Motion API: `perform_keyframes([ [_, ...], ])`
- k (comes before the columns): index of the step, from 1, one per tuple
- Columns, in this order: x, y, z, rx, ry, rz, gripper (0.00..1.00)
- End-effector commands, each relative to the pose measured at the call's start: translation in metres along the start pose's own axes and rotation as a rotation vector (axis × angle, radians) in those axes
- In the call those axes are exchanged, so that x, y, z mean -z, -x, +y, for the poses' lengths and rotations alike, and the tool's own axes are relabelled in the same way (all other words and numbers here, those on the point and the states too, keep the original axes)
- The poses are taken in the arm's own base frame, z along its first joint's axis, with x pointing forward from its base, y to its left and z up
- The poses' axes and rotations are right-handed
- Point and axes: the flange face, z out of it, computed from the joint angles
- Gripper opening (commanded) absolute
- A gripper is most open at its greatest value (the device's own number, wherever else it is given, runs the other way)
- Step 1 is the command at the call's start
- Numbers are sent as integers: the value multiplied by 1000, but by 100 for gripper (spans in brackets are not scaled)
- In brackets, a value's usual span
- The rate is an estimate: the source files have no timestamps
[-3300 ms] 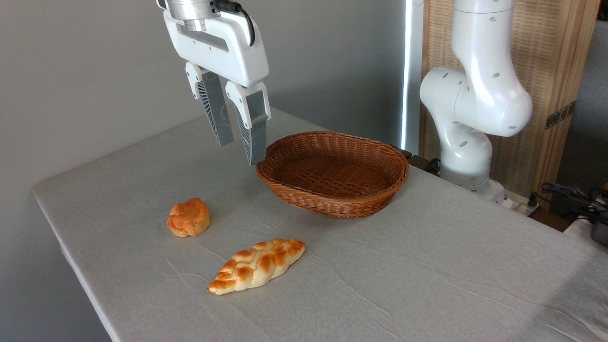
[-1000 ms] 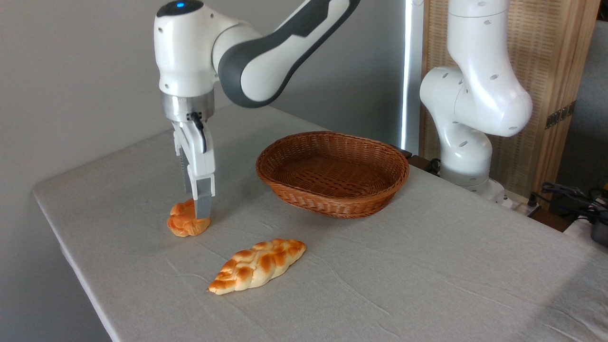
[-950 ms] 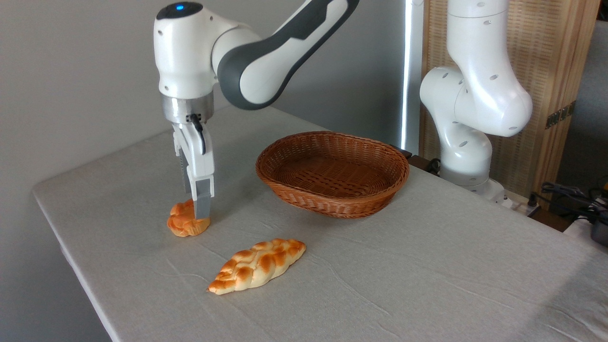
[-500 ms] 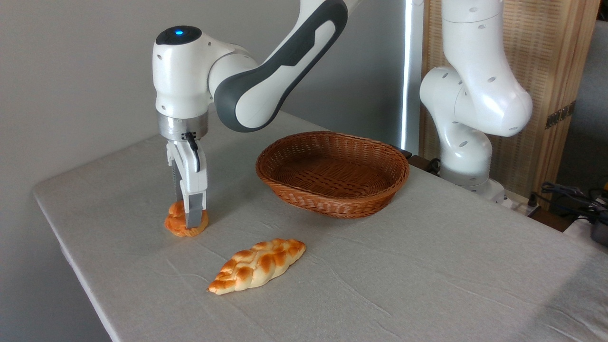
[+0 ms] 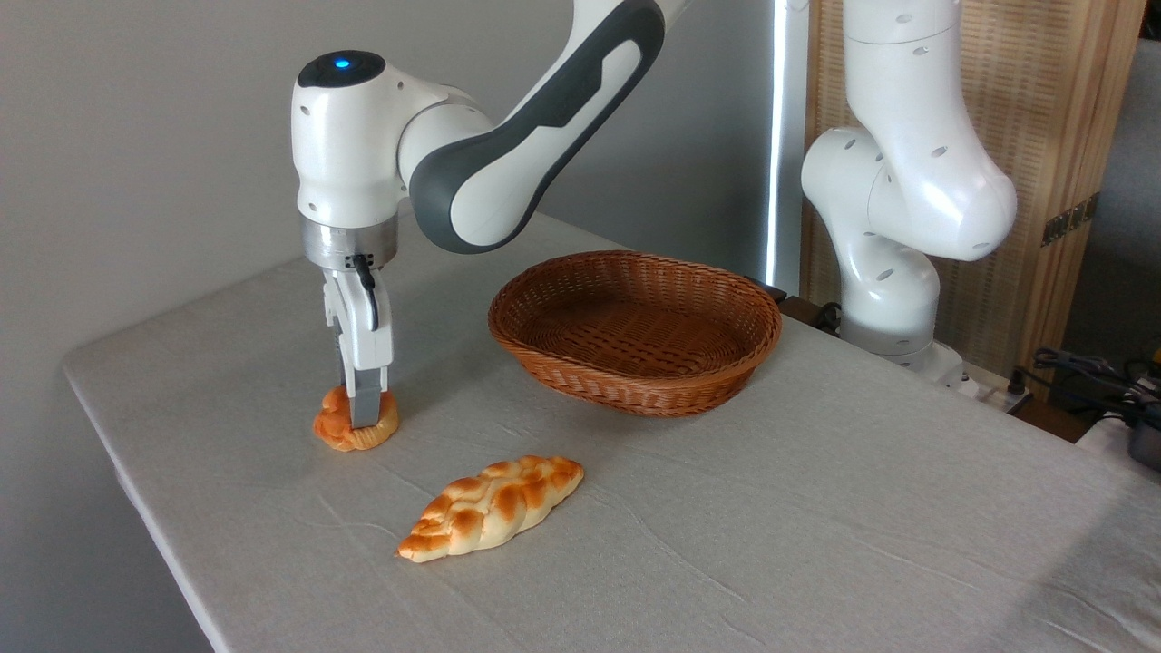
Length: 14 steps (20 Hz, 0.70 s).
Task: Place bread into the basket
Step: 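Lower the gripper around the round bun and close on it, then lift the bun and carry it over the wicker basket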
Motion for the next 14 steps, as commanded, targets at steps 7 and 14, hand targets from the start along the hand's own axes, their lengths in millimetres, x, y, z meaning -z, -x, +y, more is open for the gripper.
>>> perform_keyframes([
  [7,-4,0,-2,-7,9,20,39],
  [14,-5,0,-1,-10,15,15,39],
])
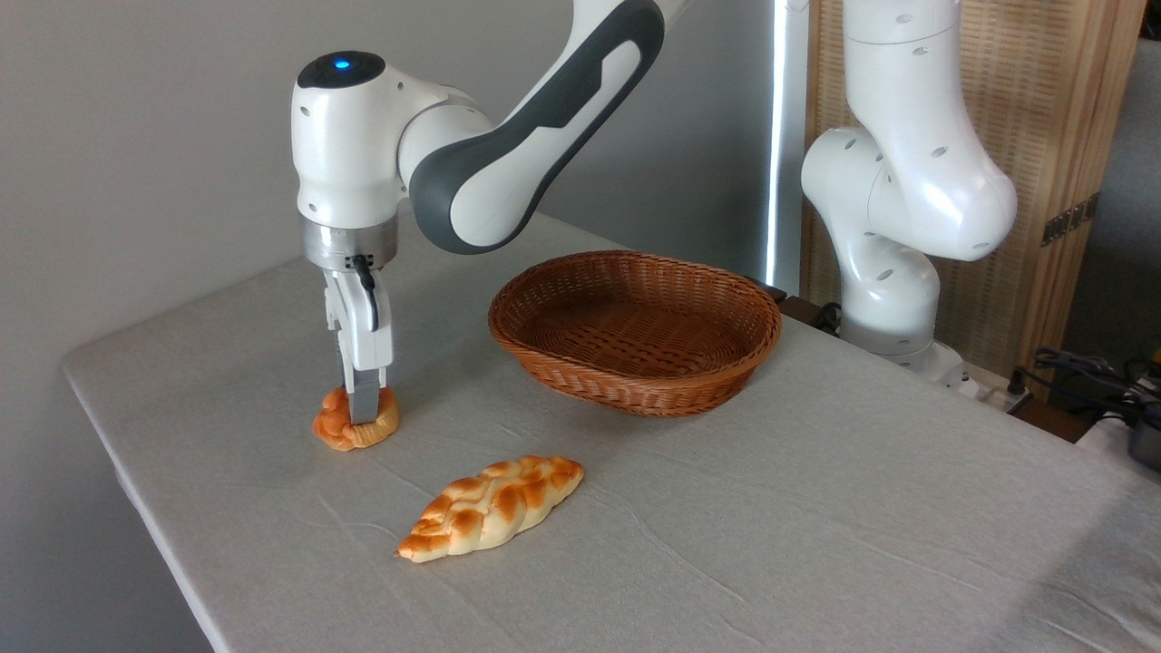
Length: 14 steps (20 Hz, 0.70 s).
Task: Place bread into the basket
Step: 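Lift the bun and carry it over the wicker basket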
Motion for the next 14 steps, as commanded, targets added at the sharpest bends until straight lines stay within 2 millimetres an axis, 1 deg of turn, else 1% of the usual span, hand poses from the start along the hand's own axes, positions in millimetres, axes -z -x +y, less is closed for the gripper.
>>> perform_keyframes([
  [1,-4,0,-1,-12,15,15,39],
  [3,-2,0,-1,-11,12,17,39],
  [5,7,6,-6,2,16,8,39],
  [6,17,8,-3,-2,25,-7,39],
  [7,21,8,0,-4,34,-19,39],
  [8,36,9,6,-11,42,-34,39],
  [9,43,12,7,-10,46,-43,39],
  [10,63,16,12,-8,50,-57,39],
  [11,74,20,13,1,52,-60,39],
  [12,99,33,9,28,50,-66,39],
  [13,109,39,7,41,53,-66,39],
  [14,129,48,9,48,58,-67,40],
])
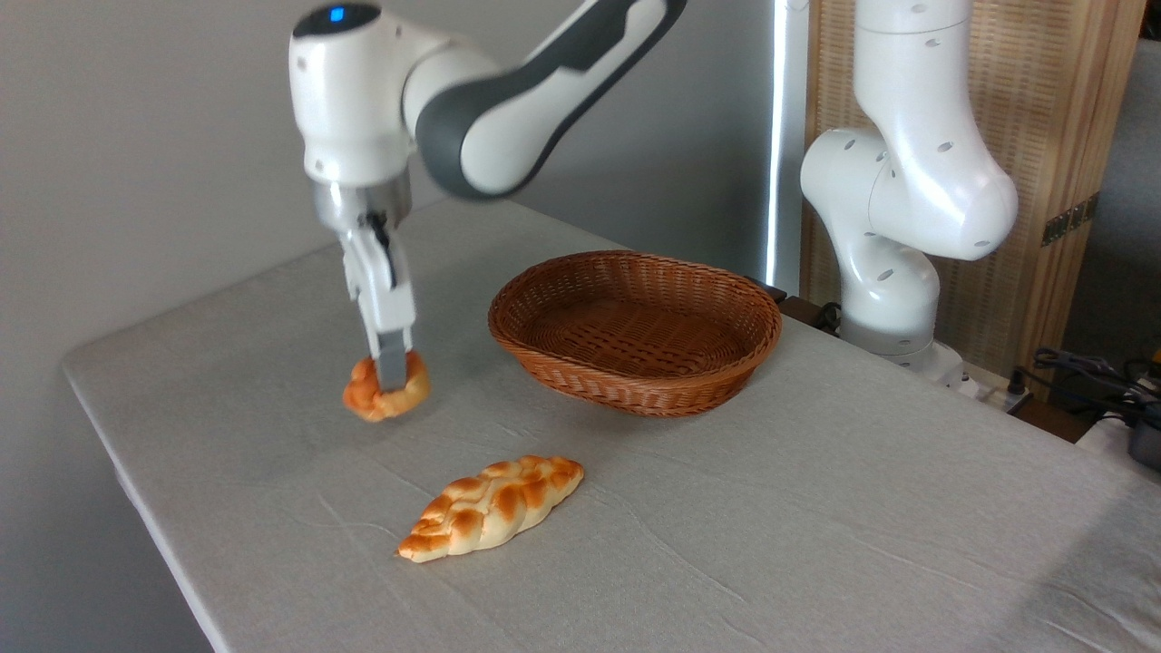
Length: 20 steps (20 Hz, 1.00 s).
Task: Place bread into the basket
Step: 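Lift the bun and carry it over the wicker basket, then lower the bun into the basket and open the gripper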
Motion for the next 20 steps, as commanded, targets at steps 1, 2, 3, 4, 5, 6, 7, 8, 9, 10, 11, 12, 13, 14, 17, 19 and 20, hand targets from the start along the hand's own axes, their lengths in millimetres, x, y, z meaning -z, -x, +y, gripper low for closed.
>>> perform_keyframes([
  [1,74,42,7,25,8,11,40],
  [2,88,55,7,22,3,14,40],
  [3,93,60,9,20,4,15,40],
  [4,102,74,17,17,6,7,41],
  [5,102,87,35,-12,19,-6,42],
  [6,96,105,57,-60,30,-12,44],
  [7,94,125,82,-120,38,-3,45],
  [8,94,144,104,-175,48,11,45],
  [9,95,152,115,-198,52,22,45],
  [10,93,167,134,-229,77,26,45],
  [11,88,173,149,-257,100,10,45],
  [12,86,173,153,-265,116,-2,45],
  [13,83,172,158,-279,142,-22,45],
  [14,77,168,162,-297,153,-37,45],
  [17,55,159,175,-387,195,-67,45],
  [19,39,151,176,-414,215,-84,45],
  [20,31,145,174,-422,218,-86,45],
])
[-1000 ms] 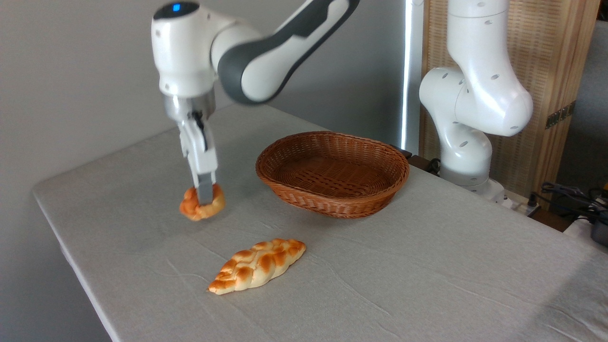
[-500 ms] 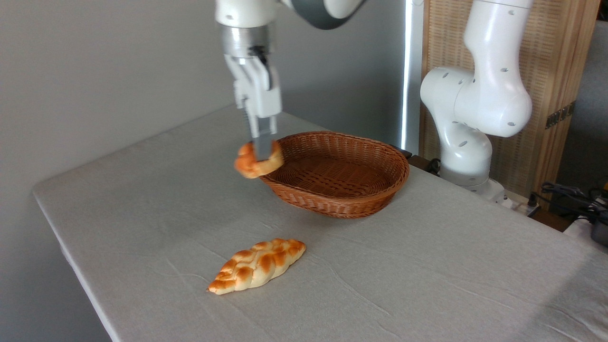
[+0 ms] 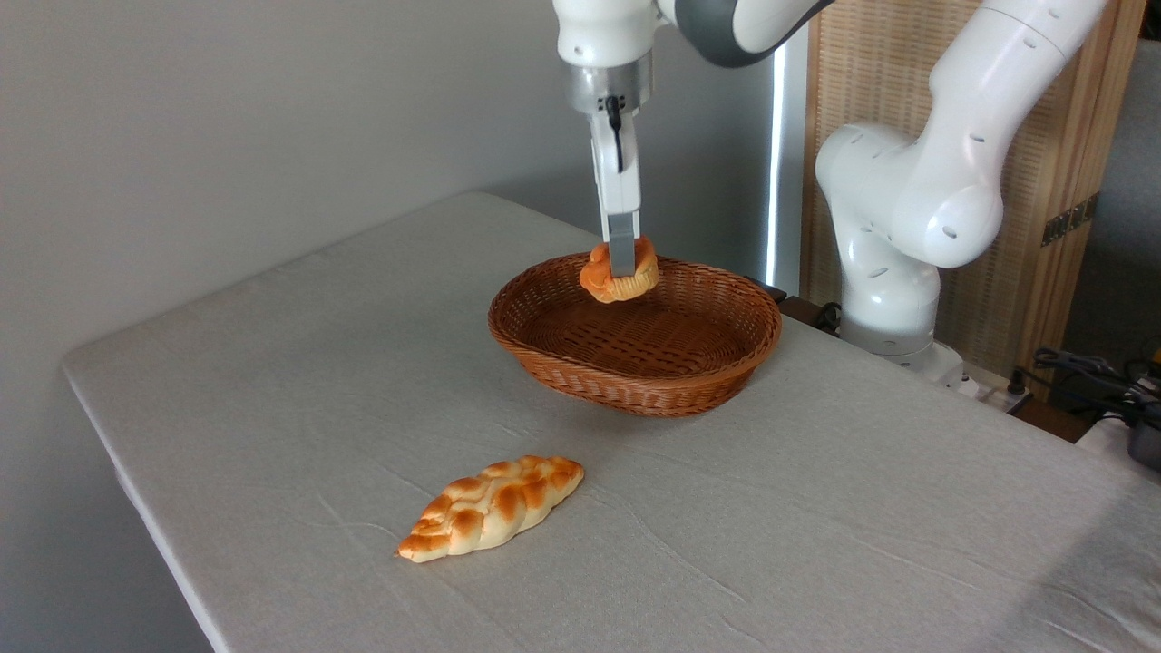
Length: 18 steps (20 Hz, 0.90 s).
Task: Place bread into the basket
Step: 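Lower the bun into the basket and open the gripper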
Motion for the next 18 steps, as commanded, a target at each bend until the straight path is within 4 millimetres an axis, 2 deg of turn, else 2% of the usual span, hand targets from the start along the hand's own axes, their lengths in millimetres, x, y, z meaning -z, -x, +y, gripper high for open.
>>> perform_keyframes([
  [1,-26,-18,-17,-52,45,-4,47],
  [3,-35,-23,-26,-50,39,-3,58],
  [4,-39,-25,-28,-52,36,-4,86],
  [5,-40,-26,-29,-55,36,-4,100],
  [9,-35,-31,-30,-52,12,23,100],
  [18,-39,-34,-34,-41,22,44,100],
])
